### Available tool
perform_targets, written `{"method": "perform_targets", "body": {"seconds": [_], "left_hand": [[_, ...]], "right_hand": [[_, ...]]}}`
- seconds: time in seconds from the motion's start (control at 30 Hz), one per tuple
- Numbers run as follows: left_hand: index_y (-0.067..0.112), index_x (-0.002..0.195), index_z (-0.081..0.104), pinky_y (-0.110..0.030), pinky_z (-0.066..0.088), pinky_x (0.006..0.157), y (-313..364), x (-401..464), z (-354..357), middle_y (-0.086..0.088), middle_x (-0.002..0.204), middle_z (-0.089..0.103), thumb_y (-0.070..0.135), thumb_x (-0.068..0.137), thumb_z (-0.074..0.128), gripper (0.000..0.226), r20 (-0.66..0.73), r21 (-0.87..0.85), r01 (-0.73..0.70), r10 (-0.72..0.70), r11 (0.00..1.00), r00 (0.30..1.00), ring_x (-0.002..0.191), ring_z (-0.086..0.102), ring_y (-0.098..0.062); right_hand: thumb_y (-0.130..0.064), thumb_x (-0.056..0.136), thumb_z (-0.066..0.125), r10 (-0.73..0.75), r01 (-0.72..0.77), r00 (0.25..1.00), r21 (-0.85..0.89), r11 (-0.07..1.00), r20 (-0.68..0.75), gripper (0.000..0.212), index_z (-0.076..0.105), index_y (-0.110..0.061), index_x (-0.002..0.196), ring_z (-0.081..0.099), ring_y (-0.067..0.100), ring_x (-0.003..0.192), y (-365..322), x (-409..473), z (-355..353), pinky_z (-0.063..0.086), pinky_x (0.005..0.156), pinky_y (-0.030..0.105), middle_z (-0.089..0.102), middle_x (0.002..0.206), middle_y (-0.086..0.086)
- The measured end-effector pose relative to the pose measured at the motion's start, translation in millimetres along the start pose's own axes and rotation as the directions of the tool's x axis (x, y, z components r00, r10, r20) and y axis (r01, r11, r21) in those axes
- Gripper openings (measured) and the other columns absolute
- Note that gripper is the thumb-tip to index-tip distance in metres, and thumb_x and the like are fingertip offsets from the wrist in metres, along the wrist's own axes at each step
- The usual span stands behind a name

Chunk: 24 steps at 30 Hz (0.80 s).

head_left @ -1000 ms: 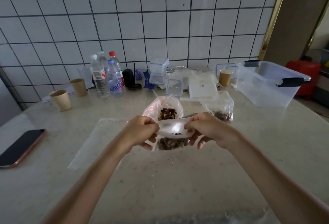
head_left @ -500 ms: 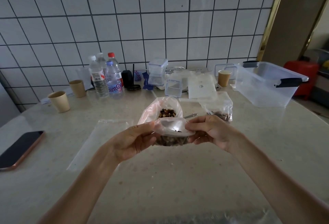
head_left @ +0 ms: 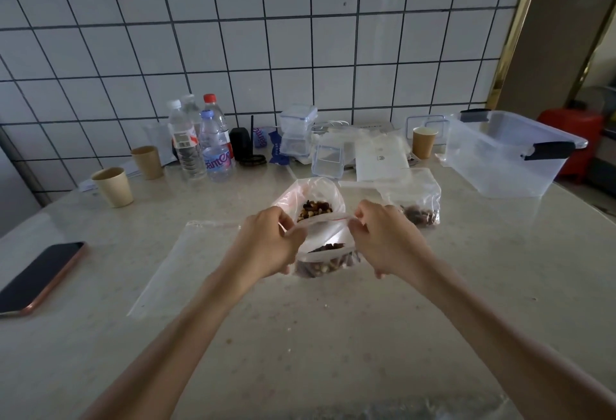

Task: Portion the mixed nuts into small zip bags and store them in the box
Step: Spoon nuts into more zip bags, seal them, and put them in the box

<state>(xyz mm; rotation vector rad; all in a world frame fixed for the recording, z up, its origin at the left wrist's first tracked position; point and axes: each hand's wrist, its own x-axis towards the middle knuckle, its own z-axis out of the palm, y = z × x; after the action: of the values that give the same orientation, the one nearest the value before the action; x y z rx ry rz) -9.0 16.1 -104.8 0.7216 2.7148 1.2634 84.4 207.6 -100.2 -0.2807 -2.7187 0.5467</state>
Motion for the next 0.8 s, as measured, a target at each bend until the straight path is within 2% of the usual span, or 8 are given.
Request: {"method": "perform_targets", "body": {"seconds": [0.1, 0.17, 0.3, 0.43, 0.53, 0.6, 0.7, 0.8], "left_hand": [[0.008, 0.095, 0.07, -0.04, 0.066, 0.066, 0.3, 2.3, -3.5, -0.008, 0.086, 0.078, 0.033, 0.096, 0.074, 0.025, 0.147, -0.338, 0.161, -0.117, 0.927, 0.982, 0.075, 0.079, -0.017], [0.009, 0.091, 0.079, -0.043, 0.066, 0.078, -2.6, 4.6, -8.7, -0.011, 0.098, 0.08, 0.033, 0.093, 0.076, 0.024, 0.303, -0.507, 0.286, -0.142, 0.813, 0.942, 0.089, 0.079, -0.021], [0.012, 0.109, 0.083, -0.035, 0.062, 0.082, -10.7, 4.4, -18.2, -0.01, 0.115, 0.077, 0.034, 0.081, 0.086, 0.036, 0.546, -0.71, 0.452, 0.016, 0.54, 0.838, 0.104, 0.076, -0.022], [0.014, 0.114, 0.081, -0.035, 0.063, 0.079, -15.3, 3.8, -17.1, -0.008, 0.114, 0.076, 0.038, 0.064, 0.099, 0.058, 0.55, -0.746, 0.433, 0.103, 0.505, 0.829, 0.1, 0.075, -0.019], [0.017, 0.102, 0.084, -0.031, 0.063, 0.074, -15.1, 3.6, -12.8, -0.005, 0.105, 0.077, 0.034, 0.073, 0.09, 0.034, 0.483, -0.777, 0.392, 0.068, 0.493, 0.873, 0.091, 0.075, -0.015], [0.02, 0.092, 0.084, -0.027, 0.063, 0.071, -11.9, 3.1, -11.1, -0.001, 0.097, 0.077, 0.03, 0.075, 0.083, 0.021, 0.437, -0.8, 0.366, 0.044, 0.476, 0.898, 0.084, 0.075, -0.011], [0.02, 0.084, 0.08, -0.025, 0.061, 0.067, -5.5, 2.2, -11.0, -0.001, 0.09, 0.076, 0.029, 0.072, 0.085, 0.016, 0.389, -0.781, 0.314, 0.026, 0.54, 0.921, 0.078, 0.071, -0.009], [0.017, 0.082, 0.073, -0.024, 0.059, 0.061, -1.7, 2.8, -11.6, -0.006, 0.085, 0.075, 0.015, 0.079, 0.085, 0.012, 0.283, -0.706, 0.28, -0.104, 0.651, 0.954, 0.071, 0.071, -0.01]], "right_hand": [[-0.028, 0.104, 0.054, 0.193, -0.247, 0.968, 0.461, 0.852, 0.161, 0.039, 0.062, 0.0, 0.078, 0.068, 0.028, 0.046, 9.5, 7.4, -3.1, 0.051, 0.042, 0.032, 0.067, 0.057, 0.015], [-0.032, 0.101, 0.062, 0.237, -0.355, 0.934, 0.62, 0.7, 0.267, 0.037, 0.067, -0.004, 0.077, 0.07, 0.026, 0.053, 16.6, 8.5, -5.5, 0.053, 0.044, 0.031, 0.07, 0.06, 0.013], [-0.031, 0.097, 0.068, 0.143, -0.482, 0.874, 0.789, 0.382, 0.465, 0.027, 0.078, -0.009, 0.086, 0.073, 0.027, 0.068, 30.2, 10.6, -9.9, 0.056, 0.051, 0.033, 0.074, 0.081, 0.015], [-0.02, 0.098, 0.063, 0.008, -0.502, 0.861, 0.848, 0.172, 0.508, 0.022, 0.081, -0.008, 0.099, 0.076, 0.023, 0.08, 40.4, 9.7, -10.2, 0.057, 0.054, 0.032, 0.076, 0.096, 0.013], [-0.022, 0.091, 0.073, -0.045, -0.464, 0.878, 0.872, 0.159, 0.476, 0.024, 0.08, -0.005, 0.107, 0.077, 0.022, 0.087, 41.9, 7.2, -9.6, 0.059, 0.058, 0.03, 0.077, 0.103, 0.014], [-0.023, 0.085, 0.079, -0.042, -0.436, 0.891, 0.879, 0.193, 0.452, 0.023, 0.081, -0.007, 0.101, 0.077, 0.023, 0.086, 39.8, 6.4, -9.6, 0.06, 0.058, 0.031, 0.077, 0.101, 0.015], [-0.02, 0.086, 0.082, 0.028, -0.387, 0.914, 0.852, 0.352, 0.404, 0.013, 0.077, -0.009, 0.084, 0.076, 0.027, 0.076, 33.1, 7.2, -11.6, 0.058, 0.054, 0.031, 0.075, 0.089, 0.018], [-0.011, 0.088, 0.08, 0.155, -0.305, 0.952, 0.748, 0.59, 0.265, 0.024, 0.062, -0.007, 0.073, 0.072, 0.034, 0.057, 24.4, 7.7, -12.5, 0.054, 0.046, 0.031, 0.07, 0.065, 0.015]]}}
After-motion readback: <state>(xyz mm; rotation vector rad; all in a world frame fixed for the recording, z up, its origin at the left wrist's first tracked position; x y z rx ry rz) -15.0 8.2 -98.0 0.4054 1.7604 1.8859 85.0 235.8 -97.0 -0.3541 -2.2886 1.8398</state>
